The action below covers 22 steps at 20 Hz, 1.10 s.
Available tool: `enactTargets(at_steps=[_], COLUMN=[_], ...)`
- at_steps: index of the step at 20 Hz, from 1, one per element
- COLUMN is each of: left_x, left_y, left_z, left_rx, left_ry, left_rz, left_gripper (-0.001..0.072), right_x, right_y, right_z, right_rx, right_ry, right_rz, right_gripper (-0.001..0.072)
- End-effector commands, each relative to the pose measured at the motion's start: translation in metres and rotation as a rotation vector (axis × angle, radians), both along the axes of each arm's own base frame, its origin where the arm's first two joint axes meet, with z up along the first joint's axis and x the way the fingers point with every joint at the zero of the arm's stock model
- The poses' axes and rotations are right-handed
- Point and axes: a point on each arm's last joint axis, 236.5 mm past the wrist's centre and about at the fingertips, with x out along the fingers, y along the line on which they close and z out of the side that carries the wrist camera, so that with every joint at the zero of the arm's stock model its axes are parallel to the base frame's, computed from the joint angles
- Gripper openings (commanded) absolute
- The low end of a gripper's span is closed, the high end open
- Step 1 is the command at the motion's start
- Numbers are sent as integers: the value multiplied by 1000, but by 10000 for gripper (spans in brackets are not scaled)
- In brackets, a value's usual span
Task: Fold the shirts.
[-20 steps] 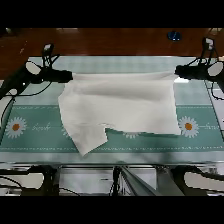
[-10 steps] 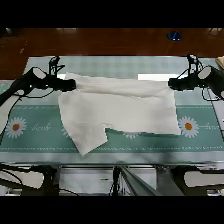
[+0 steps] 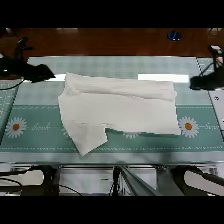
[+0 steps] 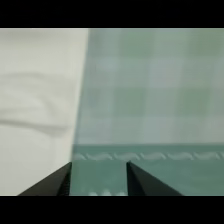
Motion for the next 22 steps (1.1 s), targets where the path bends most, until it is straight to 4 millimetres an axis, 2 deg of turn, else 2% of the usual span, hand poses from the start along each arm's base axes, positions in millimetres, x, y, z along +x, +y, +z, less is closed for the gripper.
enactTargets(at_steps=[1,2,4,5,6,8,12,16,19,21,22], left_x=[-96,-123,-171,-185,-195,-209,-215,-221,-205,-196,-194], left_y=[16,11,-13,-27,-39,-52,-56,-75,-82,-94,-101], left_z=[-19,-35,-60,-66,-69,-78,-93,-109,-130,-139,-142], left_rx=[-67,-91,-191,-264,-327,-384,-346,-321,-258,-238,-236], left_ry=[212,267,346,367,384,418,426,472,453,429,424], left_rz=[31,43,47,60,71,72,48,-20,18,12,4], left_gripper=[525,579,720,720,720,720,720,720,710,519,487], right_x=[-79,-87,-101,-107,-112,-114,-110,-115,-117,-119,-120], right_y=[-31,-23,-10,-4,1,14,18,20,21,22,22], right_z=[-3,-12,-29,-37,-43,-50,-51,-51,-51,-51,-51], right_rx=[-23,35,105,134,150,201,216,223,227,230,232], right_ry=[169,163,162,173,190,197,180,199,210,216,221], right_rz=[-106,-110,-112,-111,-107,-92,-86,-85,-84,-84,-84], right_gripper=[449,448,450,459,508,508,508,507,508,508,508])
